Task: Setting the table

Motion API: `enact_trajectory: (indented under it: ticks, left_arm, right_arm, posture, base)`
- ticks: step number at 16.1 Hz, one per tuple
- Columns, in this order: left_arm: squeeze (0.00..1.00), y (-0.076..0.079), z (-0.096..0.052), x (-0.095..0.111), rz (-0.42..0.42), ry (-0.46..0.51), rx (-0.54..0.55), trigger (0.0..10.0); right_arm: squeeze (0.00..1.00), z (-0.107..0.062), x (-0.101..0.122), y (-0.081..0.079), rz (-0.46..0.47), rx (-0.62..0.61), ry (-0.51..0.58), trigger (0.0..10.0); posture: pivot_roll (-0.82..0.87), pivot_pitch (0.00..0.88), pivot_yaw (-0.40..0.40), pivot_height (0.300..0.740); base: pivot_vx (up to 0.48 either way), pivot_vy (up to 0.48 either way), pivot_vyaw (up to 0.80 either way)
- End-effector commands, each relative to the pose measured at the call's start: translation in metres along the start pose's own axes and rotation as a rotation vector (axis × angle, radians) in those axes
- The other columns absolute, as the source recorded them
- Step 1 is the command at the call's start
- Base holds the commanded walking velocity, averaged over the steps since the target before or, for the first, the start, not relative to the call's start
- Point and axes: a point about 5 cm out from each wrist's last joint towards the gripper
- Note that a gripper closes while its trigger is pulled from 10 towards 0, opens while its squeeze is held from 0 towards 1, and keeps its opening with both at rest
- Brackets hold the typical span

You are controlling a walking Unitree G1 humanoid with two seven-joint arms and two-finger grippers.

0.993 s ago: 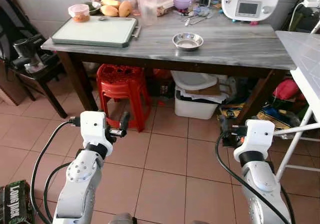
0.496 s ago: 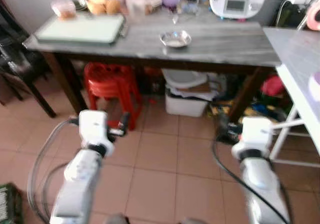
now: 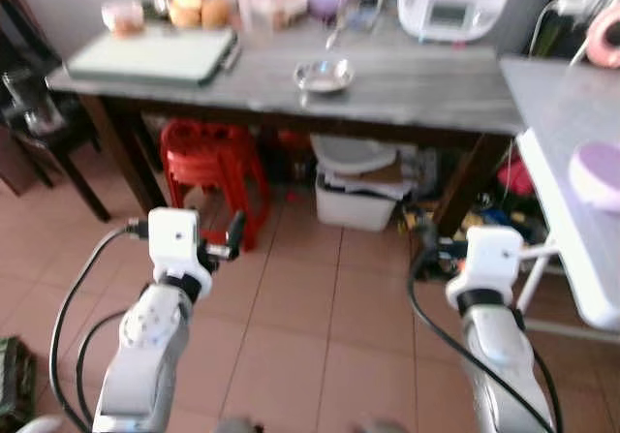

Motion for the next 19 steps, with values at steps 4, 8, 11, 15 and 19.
enact_trajectory:
  ticks: [4,8,11,15,19]
  left_arm:
    - [0.0,0.005,0.001,0.0,-0.009,-0.001,-0.014,10.0]
    - [0.0,0.006,0.002,0.0,-0.011,-0.001,-0.013,10.0]
    - [0.0,0.007,0.002,0.0,-0.011,0.004,-0.017,10.0]
    - [0.0,0.01,0.002,-0.001,-0.013,0.002,-0.023,10.0]
    - [0.0,0.018,-0.001,-0.004,-0.022,-0.005,-0.043,10.0]
  right_arm:
    - [0.0,0.001,-0.003,0.003,0.025,0.0,-0.029,10.0]
    - [0.0,0.002,-0.002,0.002,0.03,0.017,-0.022,10.0]
    - [0.0,0.002,0.001,0.003,0.051,0.024,-0.01,10.0]
    - [0.0,0.0,-0.001,0.003,0.058,0.027,-0.024,10.0]
    - [0.0,0.001,-0.001,0.004,0.038,0.037,-0.024,10.0]
  posture:
    - [-0.01,0.0,0.031,0.74]
    - [-0.01,0.0,0.029,0.74]
    - [-0.01,0.0,0.028,0.74]
    - [-0.01,0.0,0.024,0.74]
    - [-0.01,0.0,0.016,0.74]
  base:
    - [0.0,-0.301,0.0]
    - [0.0,-0.299,0.0]
    - [0.0,-0.296,0.0]
    - [0.0,-0.299,0.0]
    - [0.0,-0.337,0.0]
Point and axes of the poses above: a point about 5 cm out from each wrist's last joint towards the gripper, its own z axis pointing out of the wrist towards the gripper, its own x axis along the axis of the wrist's last joint, y = z × x, and after that the axes turned 7 degrees about z, right-handed
